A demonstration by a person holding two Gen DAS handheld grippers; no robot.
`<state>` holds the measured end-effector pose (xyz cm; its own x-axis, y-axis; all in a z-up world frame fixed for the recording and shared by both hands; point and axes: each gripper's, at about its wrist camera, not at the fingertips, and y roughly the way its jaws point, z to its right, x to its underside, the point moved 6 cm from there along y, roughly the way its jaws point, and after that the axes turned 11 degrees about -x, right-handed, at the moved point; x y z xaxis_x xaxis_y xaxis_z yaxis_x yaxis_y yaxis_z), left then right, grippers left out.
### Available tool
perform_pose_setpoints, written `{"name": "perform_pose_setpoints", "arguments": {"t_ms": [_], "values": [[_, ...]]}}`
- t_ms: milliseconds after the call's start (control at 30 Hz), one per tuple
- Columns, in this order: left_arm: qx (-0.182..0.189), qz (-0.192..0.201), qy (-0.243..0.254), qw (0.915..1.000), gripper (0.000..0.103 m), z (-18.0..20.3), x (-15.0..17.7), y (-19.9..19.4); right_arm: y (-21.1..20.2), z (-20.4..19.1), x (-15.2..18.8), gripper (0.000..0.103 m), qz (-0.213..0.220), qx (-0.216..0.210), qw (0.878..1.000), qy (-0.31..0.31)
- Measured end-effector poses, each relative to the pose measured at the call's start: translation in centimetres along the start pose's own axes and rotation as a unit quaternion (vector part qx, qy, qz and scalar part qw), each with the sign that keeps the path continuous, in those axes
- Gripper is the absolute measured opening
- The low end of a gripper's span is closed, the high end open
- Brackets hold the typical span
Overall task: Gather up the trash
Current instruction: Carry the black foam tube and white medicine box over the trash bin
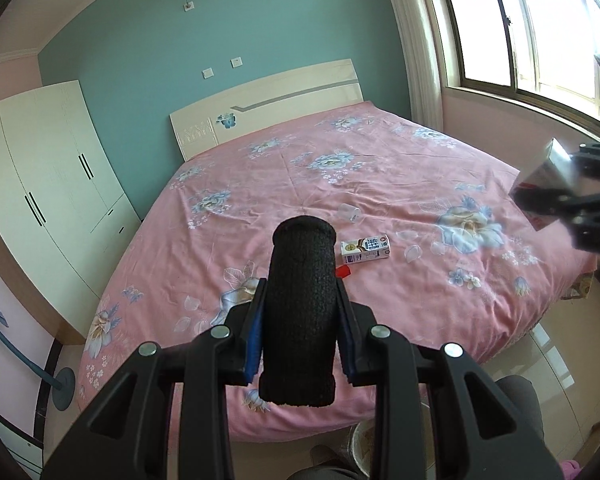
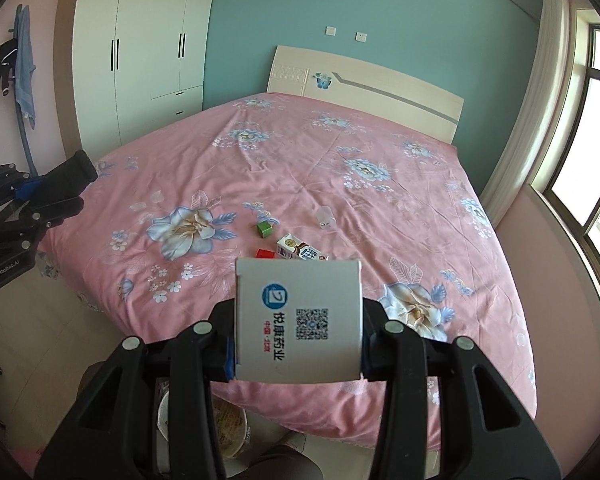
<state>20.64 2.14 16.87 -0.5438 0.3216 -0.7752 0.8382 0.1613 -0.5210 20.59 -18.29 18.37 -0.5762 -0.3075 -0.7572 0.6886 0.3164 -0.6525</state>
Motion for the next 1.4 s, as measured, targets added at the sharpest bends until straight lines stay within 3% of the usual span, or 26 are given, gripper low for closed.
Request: {"name": "perform_pose_setpoints", "arguments": {"t_ms": [267, 500, 1067, 1400], "values": [[0.018, -0.070, 0.020, 0.9972, 0.033, 1.8, 7.7, 3.0, 3.0, -1.3, 6.6, 0.043, -0.057, -0.026, 0.998, 0.002], [0.044, -0.131, 0.039, 0.9896, 0.033, 5.1, 13.5, 6.1, 6.6, -2.8, 11.8, 0.043, -0.109, -0.047, 0.993, 0.007], [0.088, -0.252, 0.077, 0.9605, 0.033, 12.3, 24.9, 11.6, 15.1, -6.8, 22.4, 0.043, -0.218, -0.092, 0.971, 0.023], [0.105, -0.305, 0.065, 0.9442, 0.033, 14.6, 29.4, 14.5, 20.0, -8.9, 27.7, 0.043, -0.273, -0.114, 0.955, 0.038]]}}
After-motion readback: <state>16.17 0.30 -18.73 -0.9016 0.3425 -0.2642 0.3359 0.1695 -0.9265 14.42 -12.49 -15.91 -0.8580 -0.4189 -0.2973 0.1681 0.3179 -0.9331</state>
